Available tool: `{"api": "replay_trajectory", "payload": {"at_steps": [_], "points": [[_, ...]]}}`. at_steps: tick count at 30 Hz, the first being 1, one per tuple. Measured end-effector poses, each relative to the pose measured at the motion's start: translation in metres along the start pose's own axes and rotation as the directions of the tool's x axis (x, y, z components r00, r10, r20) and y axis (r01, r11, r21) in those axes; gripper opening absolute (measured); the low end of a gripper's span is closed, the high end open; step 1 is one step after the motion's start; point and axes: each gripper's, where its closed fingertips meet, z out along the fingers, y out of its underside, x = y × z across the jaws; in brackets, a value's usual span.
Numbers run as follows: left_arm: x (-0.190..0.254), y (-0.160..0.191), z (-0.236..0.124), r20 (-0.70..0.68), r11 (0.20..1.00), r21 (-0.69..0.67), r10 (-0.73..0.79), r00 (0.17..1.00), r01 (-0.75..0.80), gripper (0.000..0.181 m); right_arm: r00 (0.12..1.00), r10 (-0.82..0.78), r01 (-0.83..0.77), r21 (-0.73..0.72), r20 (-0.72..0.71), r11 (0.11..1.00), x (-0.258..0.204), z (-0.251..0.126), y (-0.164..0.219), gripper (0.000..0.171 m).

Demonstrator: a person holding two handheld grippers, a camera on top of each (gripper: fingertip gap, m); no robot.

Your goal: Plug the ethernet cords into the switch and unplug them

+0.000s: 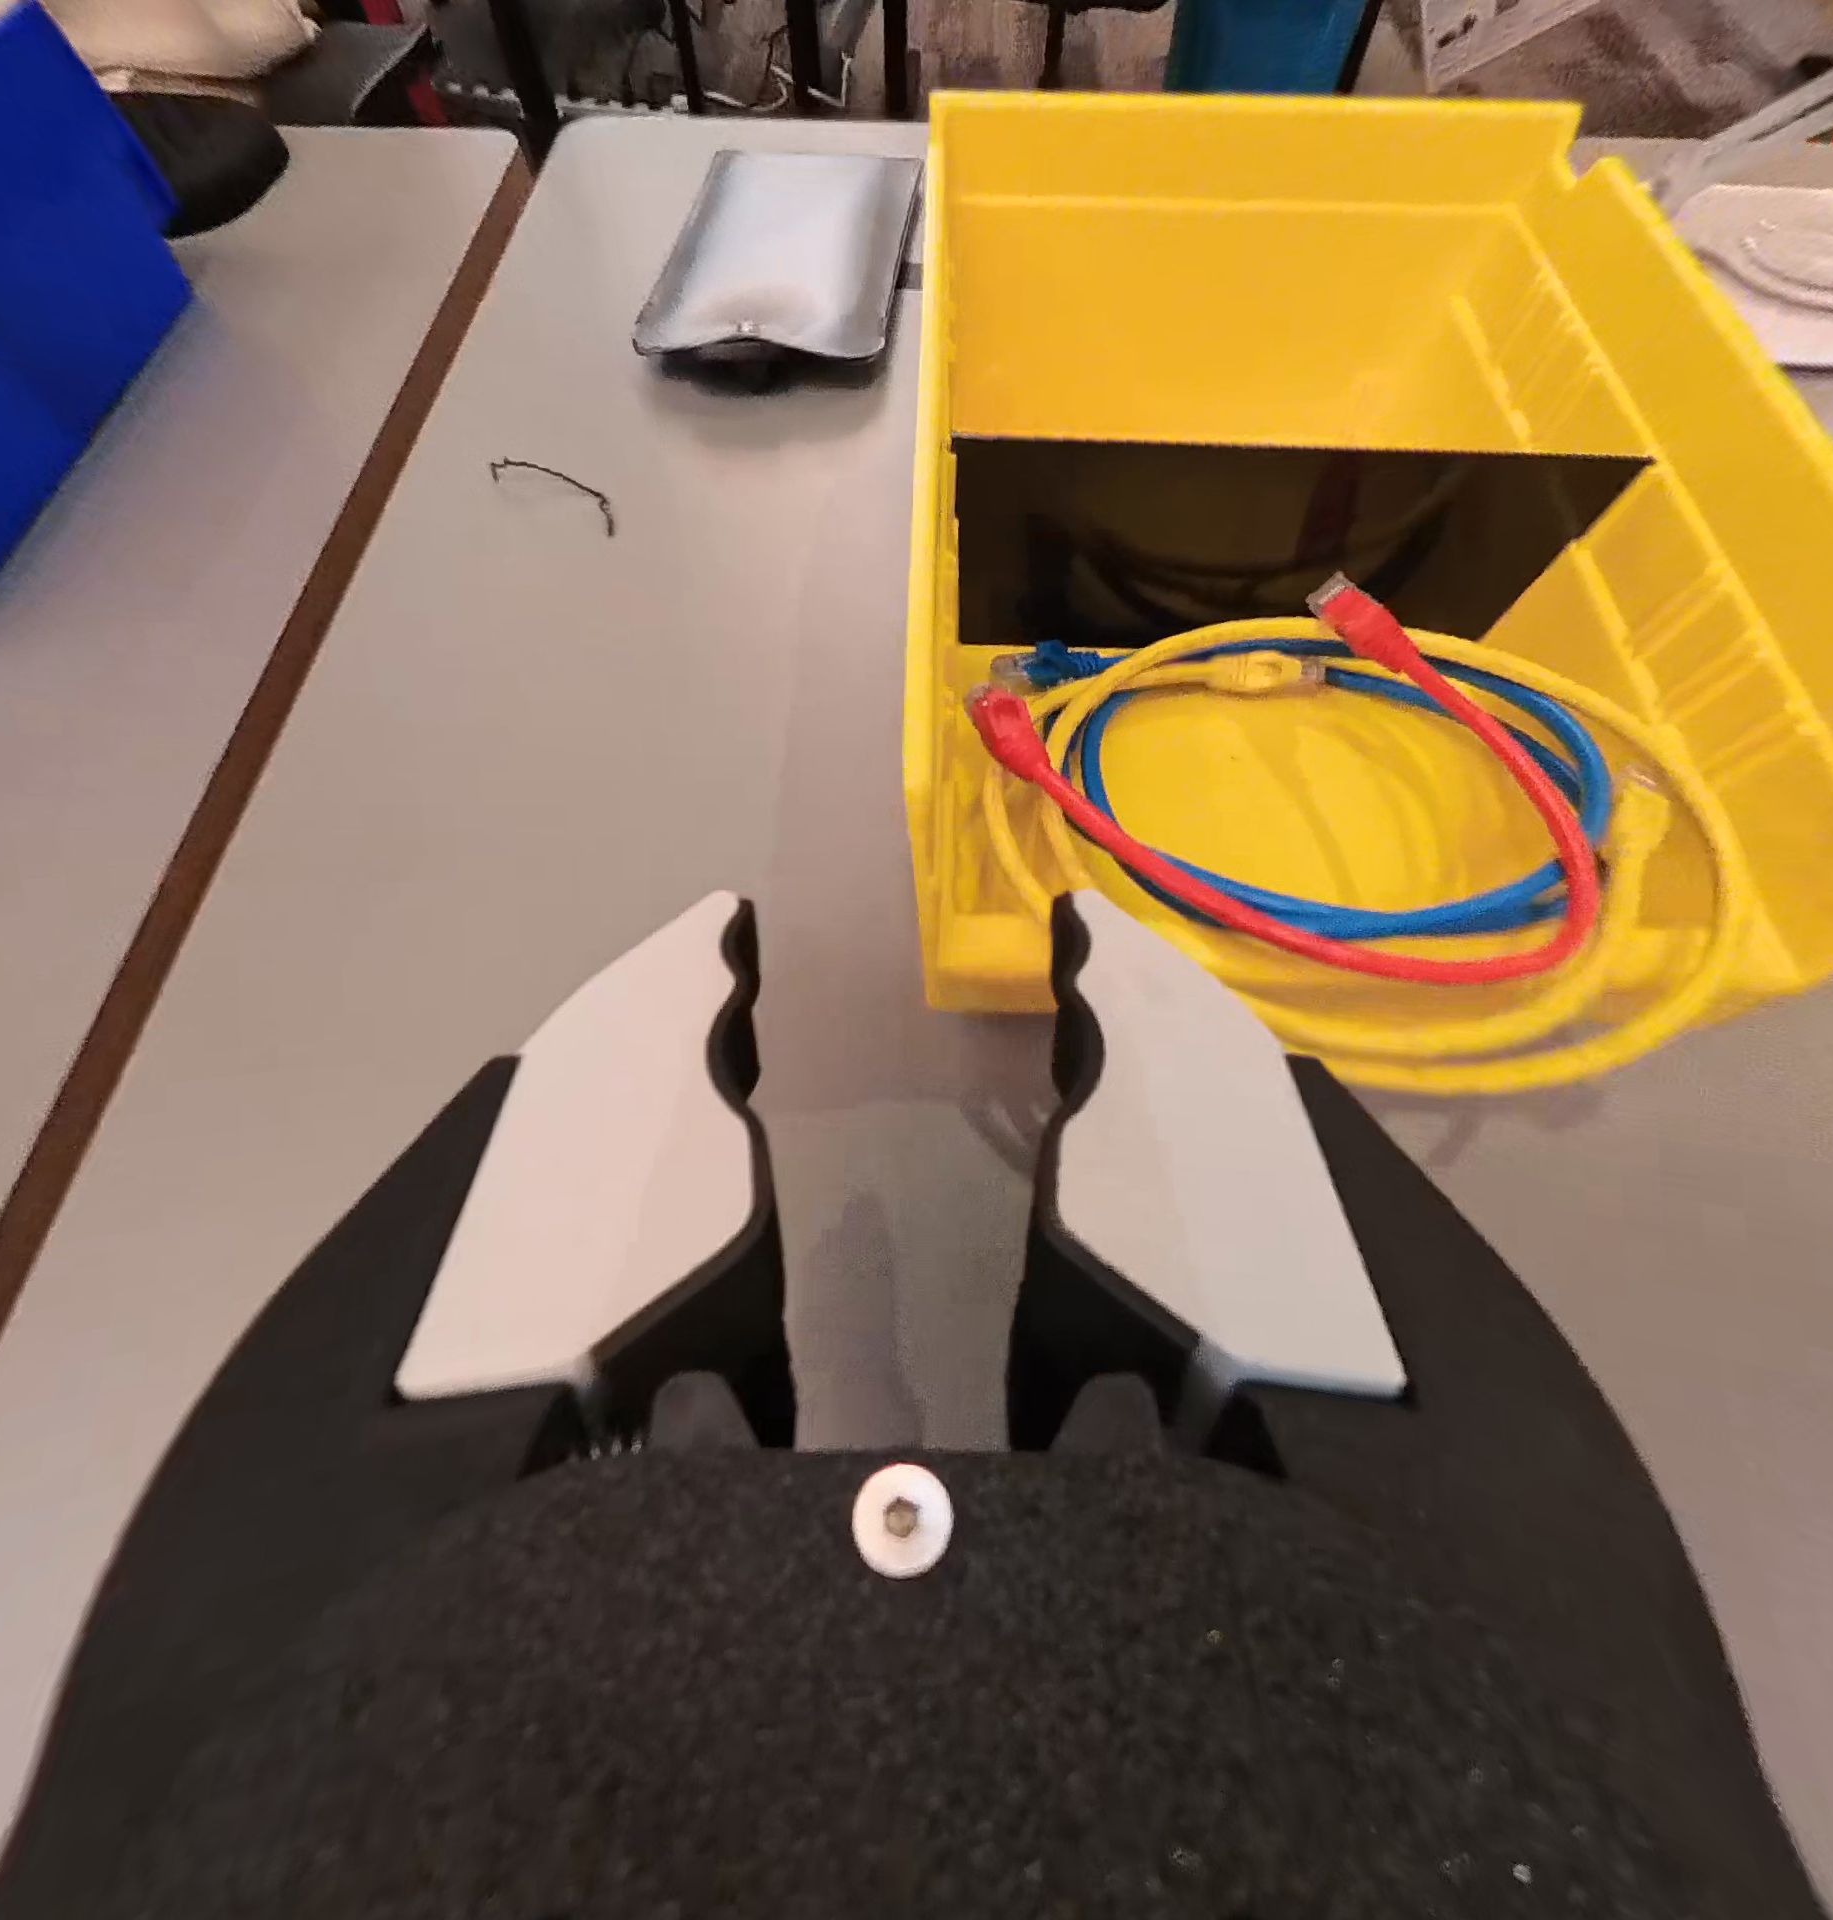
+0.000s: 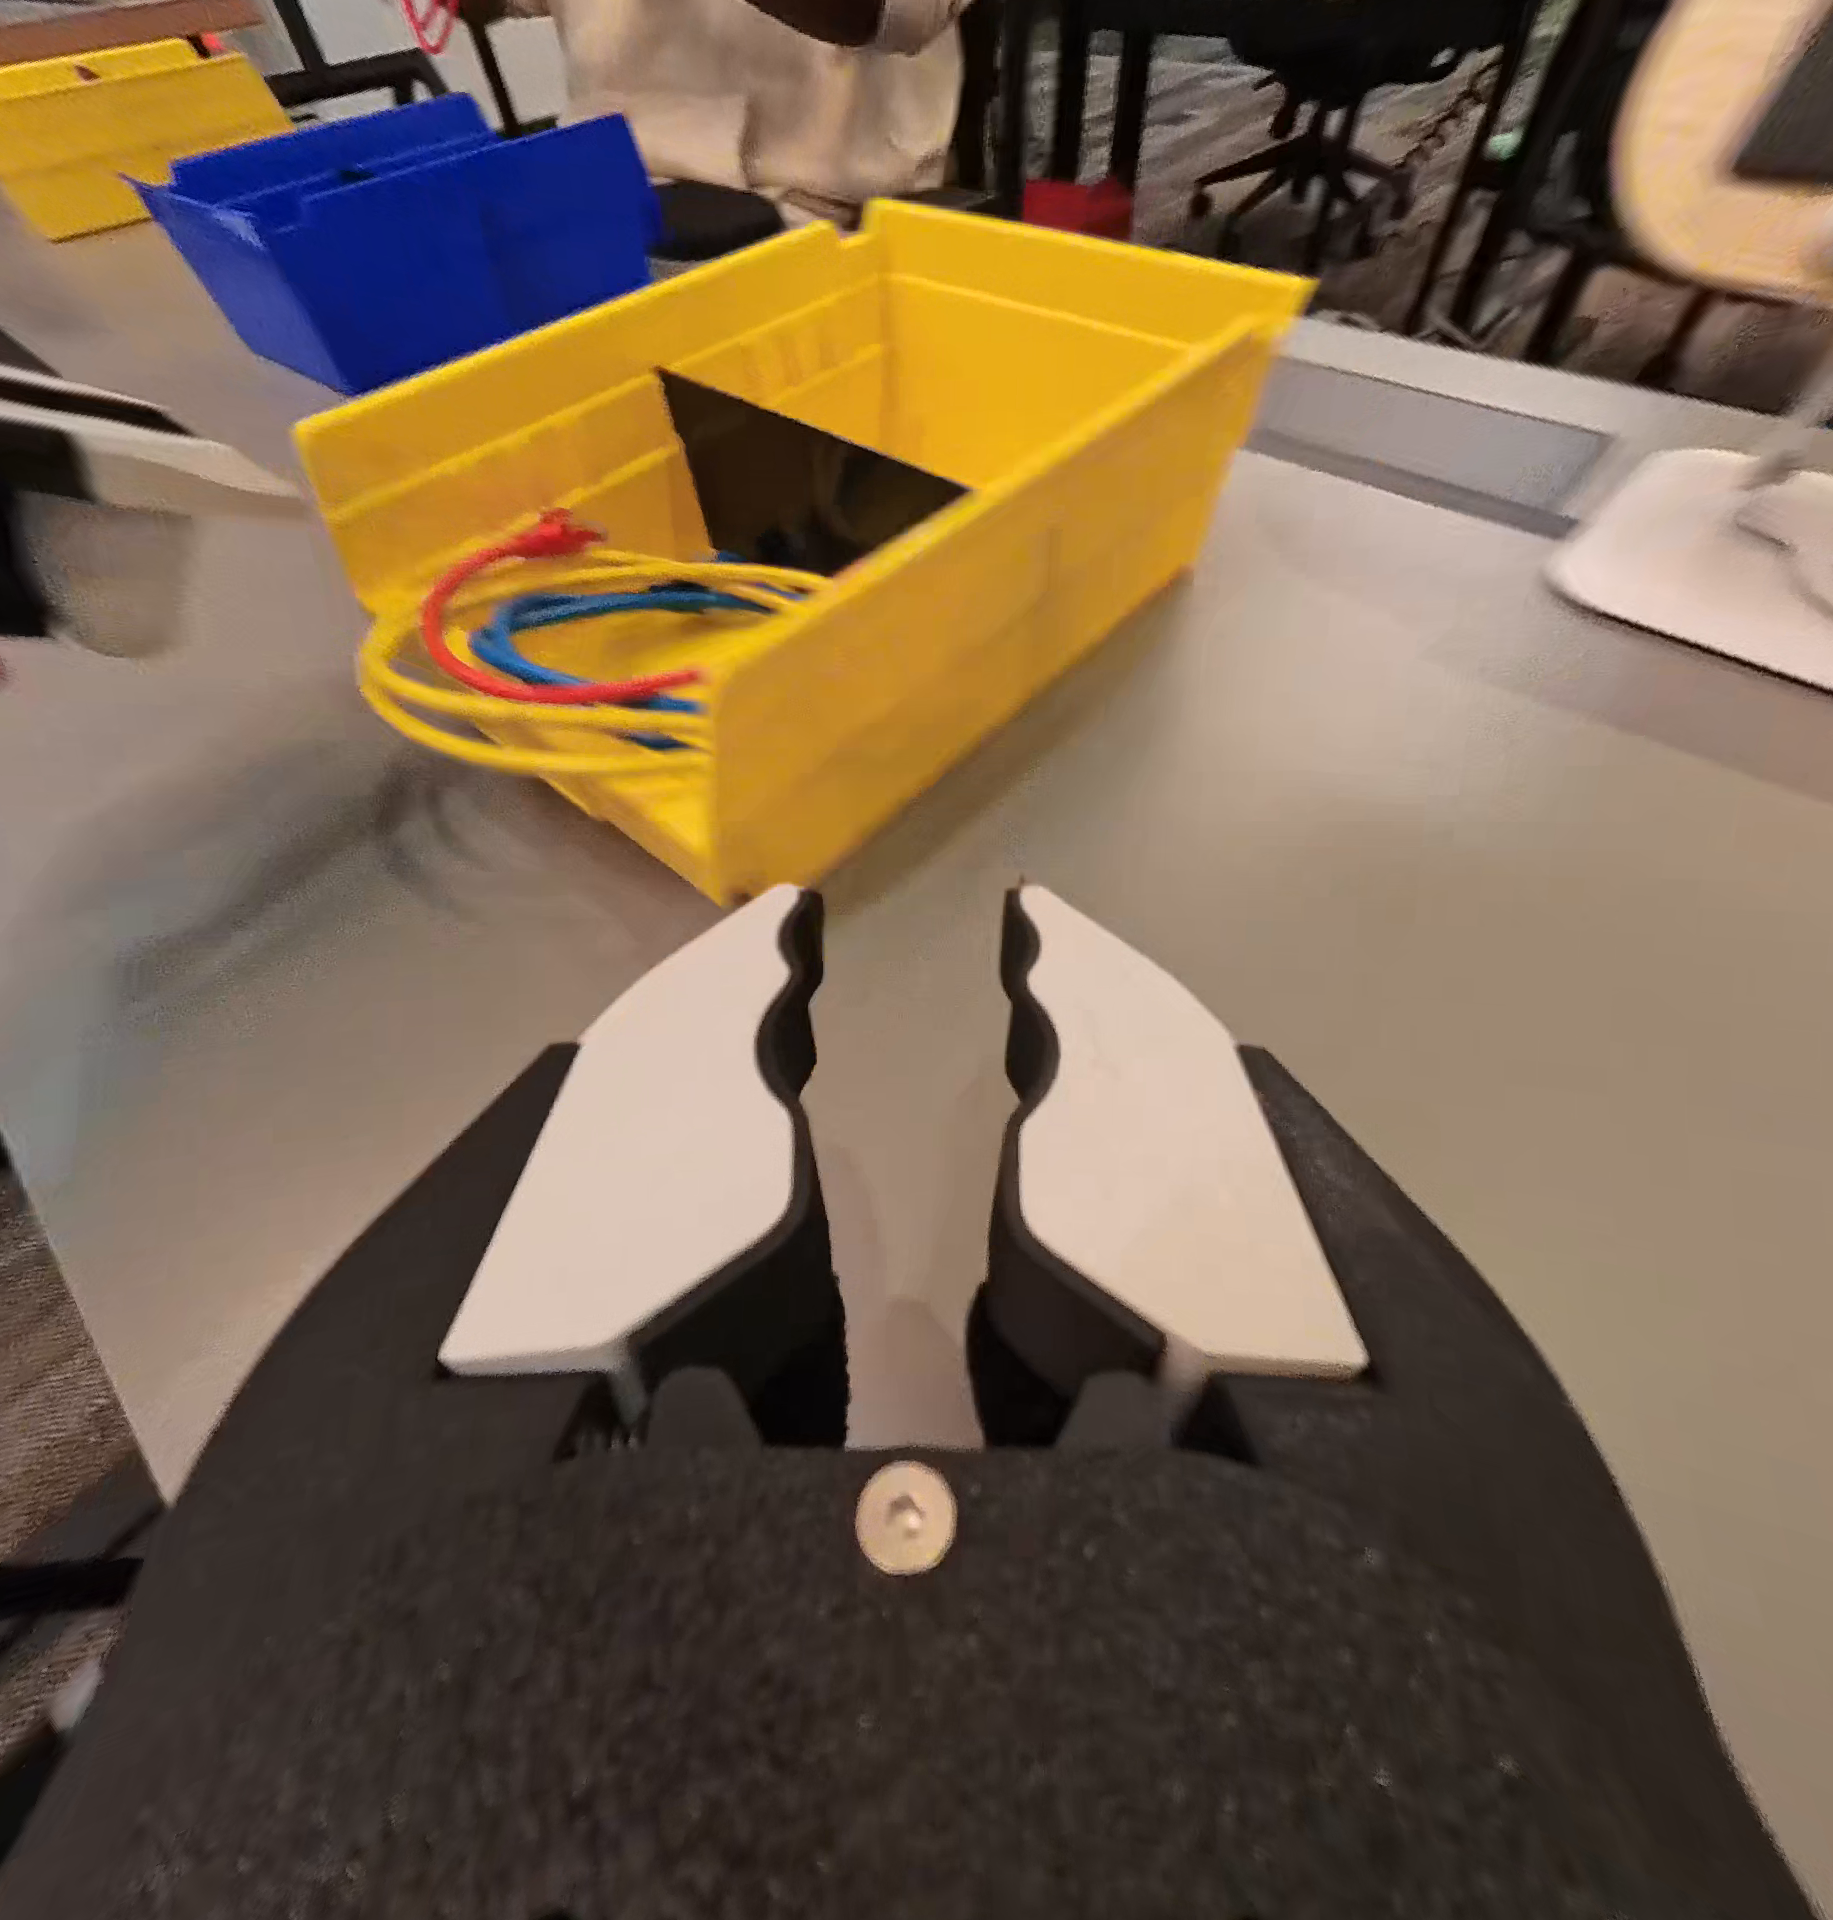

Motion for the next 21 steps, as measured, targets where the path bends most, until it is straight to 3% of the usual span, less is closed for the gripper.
{"api": "replay_trajectory", "payload": {"at_steps": [3, 6, 11, 13, 17, 21], "points": [[0.017, 0.004, -0.028, -0.015, 1.000, 0.019, -0.023, 1.000, 0.024, 0.059, 0.996, 0.028, -0.027, 0.014, -0.087, 1.000, 0.072, -0.059, 0.018, 0.041], [0.072, 0.014, -0.042, -0.141, 0.992, 0.065, -0.097, 0.985, 0.107, 0.061, 0.963, 0.097, -0.091, 0.033, -0.251, 0.995, 0.160, -0.122, 0.046, 0.047], [0.148, 0.035, -0.036, -0.257, 0.987, 0.091, -0.105, 0.961, 0.132, 0.067, 0.823, 0.180, -0.188, 0.041, -0.538, 0.981, 0.285, -0.230, 0.110, 0.052], [0.163, 0.040, -0.032, -0.279, 0.994, 0.071, -0.064, 0.958, 0.087, 0.069, 0.782, 0.257, -0.239, 0.108, -0.567, 0.965, 0.310, -0.264, 0.124, 0.053], [0.168, 0.043, -0.023, -0.274, 0.998, 0.060, 0.018, 0.962, -0.002, 0.067, 0.782, 0.381, -0.274, 0.279, -0.493, 0.921, 0.325, -0.294, 0.103, 0.052], [0.166, 0.047, -0.019, -0.256, 0.999, 0.043, 0.024, 0.966, -0.013, 0.065, 0.768, 0.406, -0.322, 0.248, -0.495, 0.914, 0.327, -0.294, 0.114, 0.055]]}}
